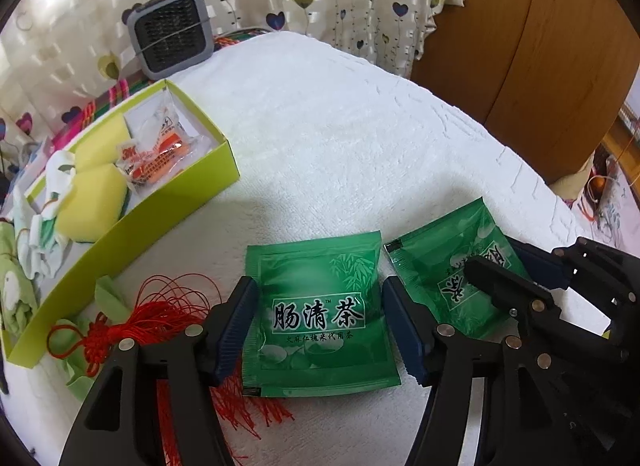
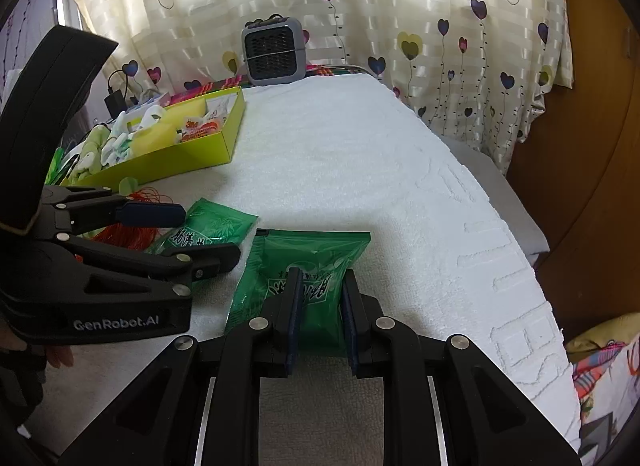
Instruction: Organize soft objects
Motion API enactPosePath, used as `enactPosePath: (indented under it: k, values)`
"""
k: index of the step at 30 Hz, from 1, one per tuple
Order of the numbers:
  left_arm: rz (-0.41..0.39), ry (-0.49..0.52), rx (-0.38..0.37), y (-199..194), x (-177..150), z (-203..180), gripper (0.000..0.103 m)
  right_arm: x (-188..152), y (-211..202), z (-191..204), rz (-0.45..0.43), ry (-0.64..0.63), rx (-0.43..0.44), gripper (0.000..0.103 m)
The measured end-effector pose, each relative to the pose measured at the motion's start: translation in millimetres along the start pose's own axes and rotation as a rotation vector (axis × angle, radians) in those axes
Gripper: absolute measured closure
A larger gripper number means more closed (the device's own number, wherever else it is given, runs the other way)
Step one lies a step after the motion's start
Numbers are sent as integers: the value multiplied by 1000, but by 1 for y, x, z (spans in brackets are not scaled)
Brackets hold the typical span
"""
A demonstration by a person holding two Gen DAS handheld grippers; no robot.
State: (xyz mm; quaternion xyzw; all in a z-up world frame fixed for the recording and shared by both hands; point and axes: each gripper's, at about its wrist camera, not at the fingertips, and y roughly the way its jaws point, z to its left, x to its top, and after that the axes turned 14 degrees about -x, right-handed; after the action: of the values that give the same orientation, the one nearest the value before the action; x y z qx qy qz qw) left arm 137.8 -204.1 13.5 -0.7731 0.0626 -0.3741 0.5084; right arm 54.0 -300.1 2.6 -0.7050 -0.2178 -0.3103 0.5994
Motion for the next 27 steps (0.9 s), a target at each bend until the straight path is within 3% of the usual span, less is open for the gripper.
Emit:
enactPosePath:
  k: [3,7,16,27]
  values:
    - [-12,-11,-4,-1,0,2,42,0,0,0,3,5,5,84]
    - [-25,-1,17,-3,-1,3,55,0,1,-1,1,2,3,84]
    - [-68,6,-29,-11,-3,-1,82,0,1,-1,1,2,1,84]
    - [-100,-14,-59,-19,-9,-1,87,0,-3,-3,-14,7,5,87]
